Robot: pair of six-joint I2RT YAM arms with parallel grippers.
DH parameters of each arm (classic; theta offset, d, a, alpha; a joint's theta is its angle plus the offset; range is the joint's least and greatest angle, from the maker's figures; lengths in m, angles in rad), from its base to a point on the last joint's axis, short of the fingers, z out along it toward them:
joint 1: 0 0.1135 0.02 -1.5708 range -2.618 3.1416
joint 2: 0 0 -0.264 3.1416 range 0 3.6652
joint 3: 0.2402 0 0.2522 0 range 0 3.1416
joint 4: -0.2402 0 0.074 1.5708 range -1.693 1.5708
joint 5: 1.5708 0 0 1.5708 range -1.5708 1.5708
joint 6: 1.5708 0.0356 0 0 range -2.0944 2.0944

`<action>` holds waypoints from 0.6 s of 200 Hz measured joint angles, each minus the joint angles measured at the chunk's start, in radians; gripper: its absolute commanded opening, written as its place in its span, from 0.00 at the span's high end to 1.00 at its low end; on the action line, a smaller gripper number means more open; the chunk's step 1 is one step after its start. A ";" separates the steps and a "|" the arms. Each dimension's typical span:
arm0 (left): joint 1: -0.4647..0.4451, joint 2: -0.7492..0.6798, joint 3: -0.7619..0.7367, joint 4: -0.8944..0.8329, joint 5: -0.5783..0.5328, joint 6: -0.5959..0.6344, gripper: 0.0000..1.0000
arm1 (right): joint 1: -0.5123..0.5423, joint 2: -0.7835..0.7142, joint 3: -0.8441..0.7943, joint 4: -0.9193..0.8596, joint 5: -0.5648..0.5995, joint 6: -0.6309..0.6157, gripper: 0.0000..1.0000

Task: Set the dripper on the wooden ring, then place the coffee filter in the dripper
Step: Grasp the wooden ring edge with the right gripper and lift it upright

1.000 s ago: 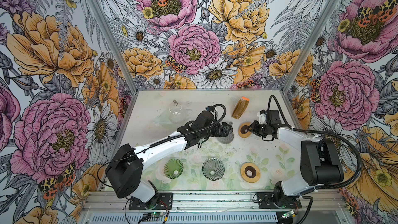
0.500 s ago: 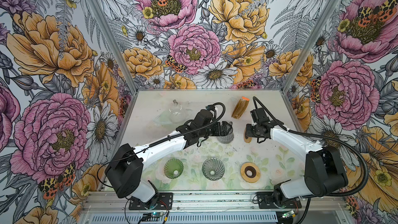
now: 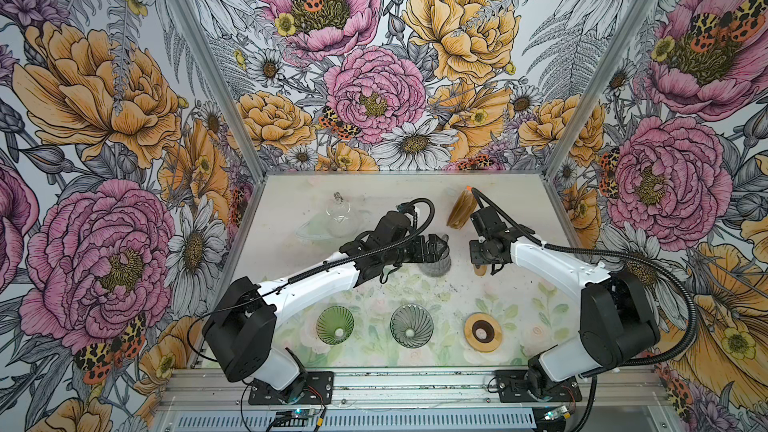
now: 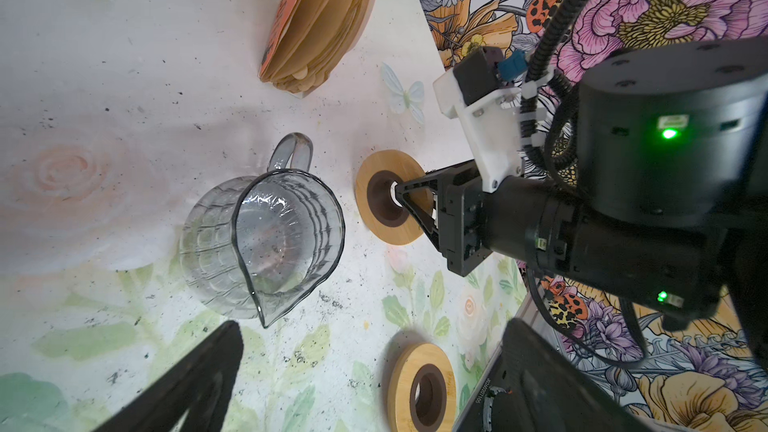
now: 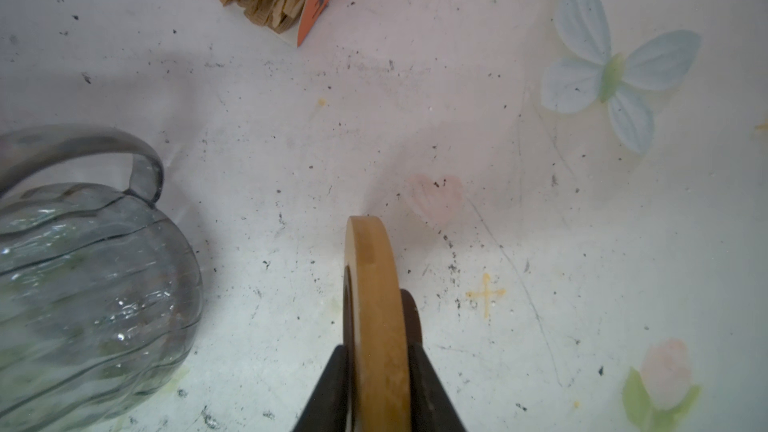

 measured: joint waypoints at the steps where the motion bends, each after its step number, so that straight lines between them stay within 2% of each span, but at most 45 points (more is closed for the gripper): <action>1: 0.000 0.000 0.000 0.000 0.000 0.000 0.01 | 0.000 0.000 0.000 0.000 0.001 0.000 0.73; 33: 0.013 0.000 0.000 -0.003 0.000 -0.005 0.01 | 0.020 0.002 0.003 0.000 0.022 -0.002 0.83; 75: 0.029 -0.001 0.000 -0.007 0.000 -0.016 0.01 | 0.027 -0.025 0.000 -0.019 -0.016 0.005 0.85; 120: 0.042 -0.043 -0.006 -0.032 -0.003 -0.015 0.01 | 0.023 -0.164 0.000 -0.056 -0.091 0.031 0.87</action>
